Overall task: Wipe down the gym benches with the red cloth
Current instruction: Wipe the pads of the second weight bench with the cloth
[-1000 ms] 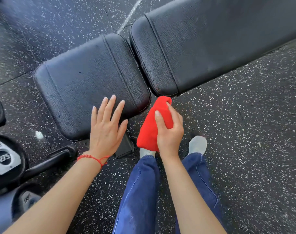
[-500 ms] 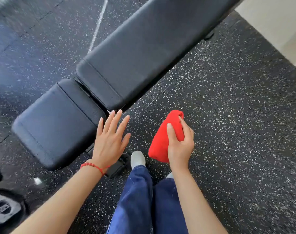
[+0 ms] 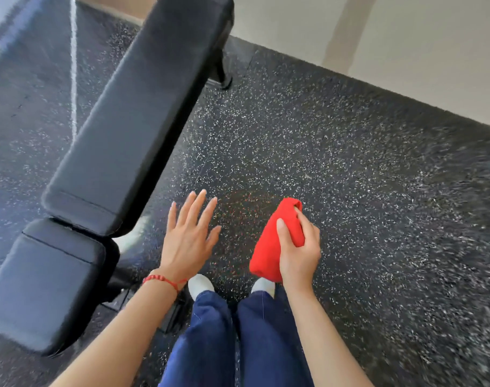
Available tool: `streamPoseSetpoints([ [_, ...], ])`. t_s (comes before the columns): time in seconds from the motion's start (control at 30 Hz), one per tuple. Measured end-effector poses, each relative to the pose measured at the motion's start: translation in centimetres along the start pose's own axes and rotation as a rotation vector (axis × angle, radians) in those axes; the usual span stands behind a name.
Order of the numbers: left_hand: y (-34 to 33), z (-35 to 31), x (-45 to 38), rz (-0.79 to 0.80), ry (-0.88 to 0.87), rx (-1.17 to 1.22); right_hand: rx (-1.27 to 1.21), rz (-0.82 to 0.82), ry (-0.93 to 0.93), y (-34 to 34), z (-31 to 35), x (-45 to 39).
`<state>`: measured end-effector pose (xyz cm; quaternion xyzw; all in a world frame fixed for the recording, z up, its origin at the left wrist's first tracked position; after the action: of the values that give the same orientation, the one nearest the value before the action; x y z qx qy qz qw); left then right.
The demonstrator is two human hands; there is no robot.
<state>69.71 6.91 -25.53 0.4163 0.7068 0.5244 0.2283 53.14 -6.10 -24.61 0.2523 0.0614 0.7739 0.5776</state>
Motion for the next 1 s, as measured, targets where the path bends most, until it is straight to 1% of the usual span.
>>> streamPoseSetpoints([
  [0.2,1.9,-9.0,-2.8,0.023,-0.142,-0.04,-0.065,-0.159,-0.042,8.6,0.6,-0.1],
  [0.43,1.3,-17.8,-4.3,0.153,-0.388,-0.129,-0.143,-0.406,-0.152,16.3,0.1,0.8],
  [0.6,1.0,-22.7,-5.1,0.21,-0.574,-0.161,-0.176,-0.602,-0.233,20.4,-0.6,2.5],
  [0.8,1.1,-27.4,-5.7,0.272,-0.792,-0.182,-0.233,-0.836,-0.335,23.7,-1.1,5.2],
  [1.0,0.9,-32.8,-4.7,0.351,-1.033,-0.226,-0.325,-1.069,-0.446,27.1,-1.6,9.0],
])
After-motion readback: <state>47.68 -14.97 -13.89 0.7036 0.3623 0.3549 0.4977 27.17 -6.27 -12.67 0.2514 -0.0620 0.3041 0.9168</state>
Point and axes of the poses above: each hand's wrist, its own x-axis away from the middle knuckle, its own y-axis out of the back of the hand, z = x × y, the point moved 5 cm from there along -x, towards the middle knuckle, and after that the axes turned 5 degrees about x, right-handed, at the moved point
